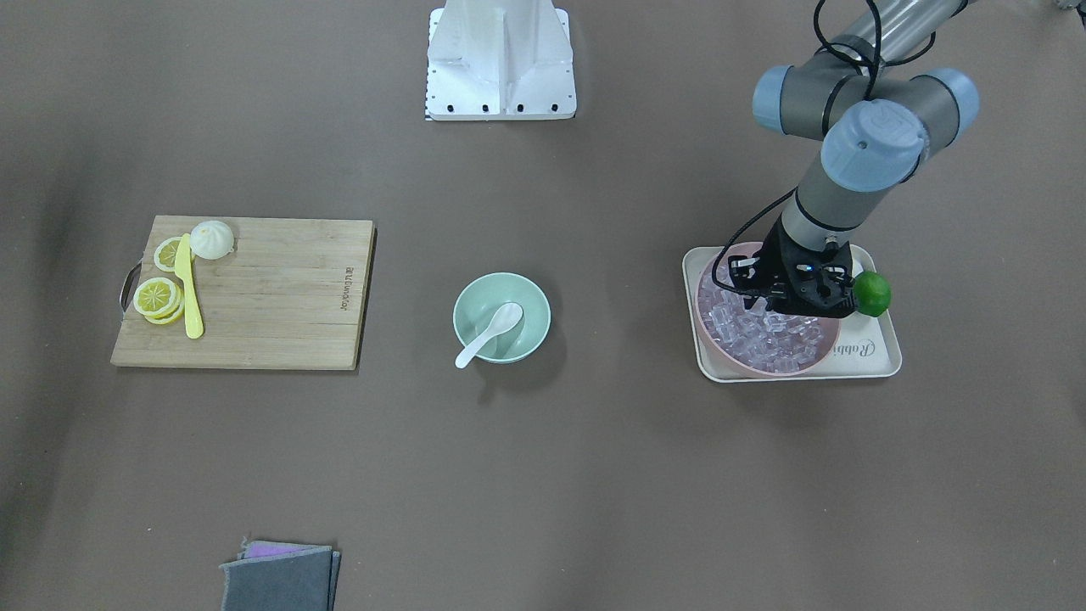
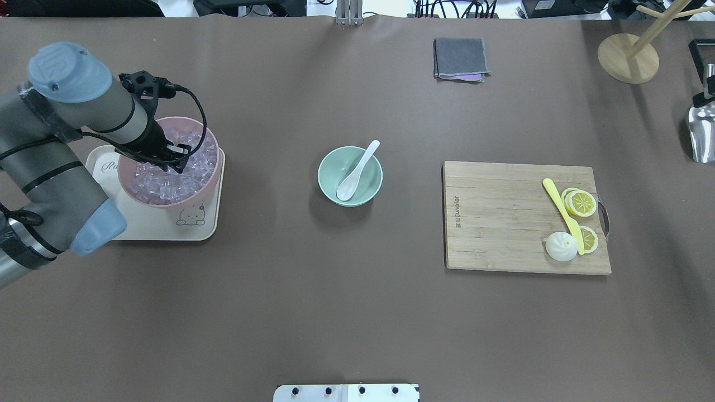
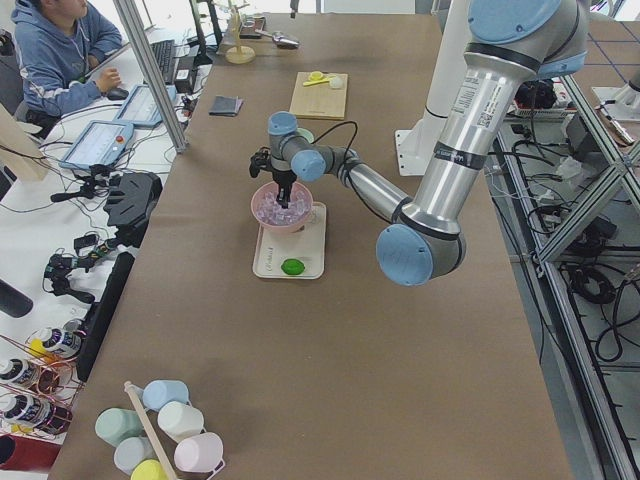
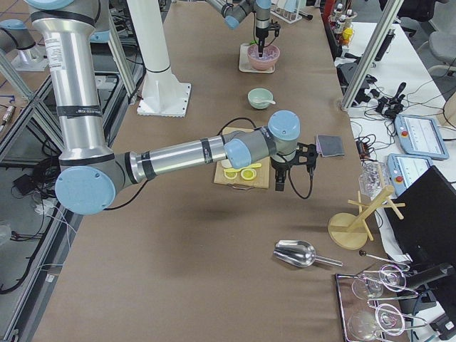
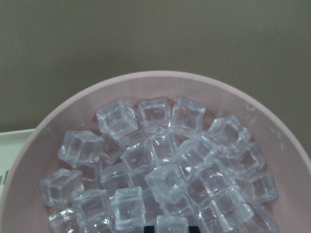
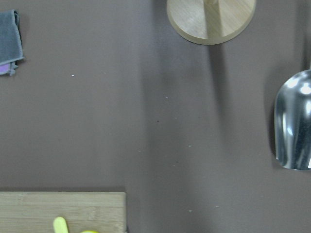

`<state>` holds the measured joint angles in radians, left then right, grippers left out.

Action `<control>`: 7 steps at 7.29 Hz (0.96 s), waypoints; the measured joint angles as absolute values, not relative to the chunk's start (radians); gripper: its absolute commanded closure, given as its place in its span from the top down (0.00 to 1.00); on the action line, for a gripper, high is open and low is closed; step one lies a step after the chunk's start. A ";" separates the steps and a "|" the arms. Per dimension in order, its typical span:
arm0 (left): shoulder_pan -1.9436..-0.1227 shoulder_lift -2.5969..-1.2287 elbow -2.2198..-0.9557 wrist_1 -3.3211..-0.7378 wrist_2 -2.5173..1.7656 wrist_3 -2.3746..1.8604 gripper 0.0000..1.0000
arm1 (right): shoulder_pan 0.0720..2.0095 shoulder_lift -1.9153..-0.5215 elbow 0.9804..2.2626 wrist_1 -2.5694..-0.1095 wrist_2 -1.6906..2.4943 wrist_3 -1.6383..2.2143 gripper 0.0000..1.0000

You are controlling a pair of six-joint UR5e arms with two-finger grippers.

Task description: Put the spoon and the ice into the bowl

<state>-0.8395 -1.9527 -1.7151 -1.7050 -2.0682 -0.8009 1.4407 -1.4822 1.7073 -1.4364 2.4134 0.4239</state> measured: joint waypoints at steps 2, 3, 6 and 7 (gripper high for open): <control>-0.855 -2.000 -1.740 -1.689 -2.096 -0.796 0.00 | 1.480 -1.514 1.689 -1.482 2.397 0.266 1.00; -0.857 -2.044 -1.745 -1.662 -2.103 -0.809 0.00 | 1.491 -1.526 1.676 -1.486 2.394 0.218 1.00; -0.802 -2.218 -1.694 -1.617 -2.100 -0.947 0.00 | 1.511 -1.539 1.642 -1.483 2.392 0.147 1.00; -0.767 -2.287 -1.646 -1.619 -2.093 -0.992 0.00 | 1.512 -1.539 1.636 -1.482 2.392 0.140 1.00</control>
